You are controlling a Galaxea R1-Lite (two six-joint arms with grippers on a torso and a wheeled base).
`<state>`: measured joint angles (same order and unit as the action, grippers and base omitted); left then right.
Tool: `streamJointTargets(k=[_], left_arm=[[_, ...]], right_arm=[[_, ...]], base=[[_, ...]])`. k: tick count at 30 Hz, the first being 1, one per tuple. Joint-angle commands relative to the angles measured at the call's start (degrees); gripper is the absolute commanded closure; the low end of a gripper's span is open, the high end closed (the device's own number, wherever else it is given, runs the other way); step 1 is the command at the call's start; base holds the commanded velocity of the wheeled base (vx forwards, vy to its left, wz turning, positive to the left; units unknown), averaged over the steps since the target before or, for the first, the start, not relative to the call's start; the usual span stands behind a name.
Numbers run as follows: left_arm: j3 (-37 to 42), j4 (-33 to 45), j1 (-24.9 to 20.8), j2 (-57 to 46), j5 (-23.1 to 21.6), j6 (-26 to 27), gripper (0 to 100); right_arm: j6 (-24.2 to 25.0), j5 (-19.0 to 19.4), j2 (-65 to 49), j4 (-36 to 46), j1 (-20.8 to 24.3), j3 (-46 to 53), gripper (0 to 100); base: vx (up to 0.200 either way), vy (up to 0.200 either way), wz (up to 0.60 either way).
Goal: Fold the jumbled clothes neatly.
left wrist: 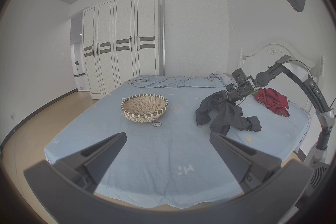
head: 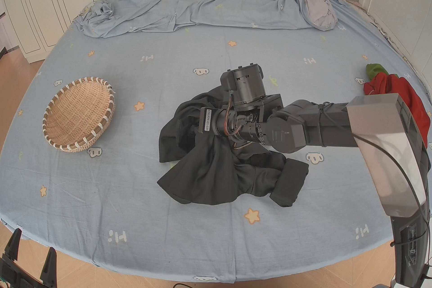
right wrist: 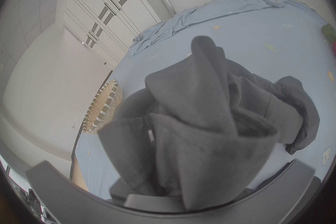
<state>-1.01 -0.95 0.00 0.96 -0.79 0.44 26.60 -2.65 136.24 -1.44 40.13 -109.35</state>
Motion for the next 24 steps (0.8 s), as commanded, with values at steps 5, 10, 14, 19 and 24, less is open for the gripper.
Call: streamJointTargets(k=[5,10,14,19,24], left_arm=[[1.0,0.0,0.0,-1.0,0.0,-0.1,0],[1.0,0.0,0.0,-1.0,0.0,0.0,0],[1.0,0.0,0.0,-1.0,0.0,0.0,0],[1.0,0.0,0.0,-1.0,0.0,0.1,0],[1.0,-0.2,0.0,-1.0,0.0,0.3,0]], right_arm=[[0.2,0.0,1.4,-0.1,-0.1,-0.8,0],[0.3,-0.3,-1.1,-0.3,-1.4,0.0,0],[0.0,-0.6,-4.7,0.2,-2.7,3.3,0],[-0.1,-0.5,-11.3,-0.1,-4.2,11.0,0],[-0.4,-0.4,-18.6,-0.3,-5.2,20.3,0]], base=[[0.0,0.0,0.0],[0.0,0.0,0.0],[0.0,0.0,0.0],[0.0,0.0,0.0],[0.0,0.0,0.0]])
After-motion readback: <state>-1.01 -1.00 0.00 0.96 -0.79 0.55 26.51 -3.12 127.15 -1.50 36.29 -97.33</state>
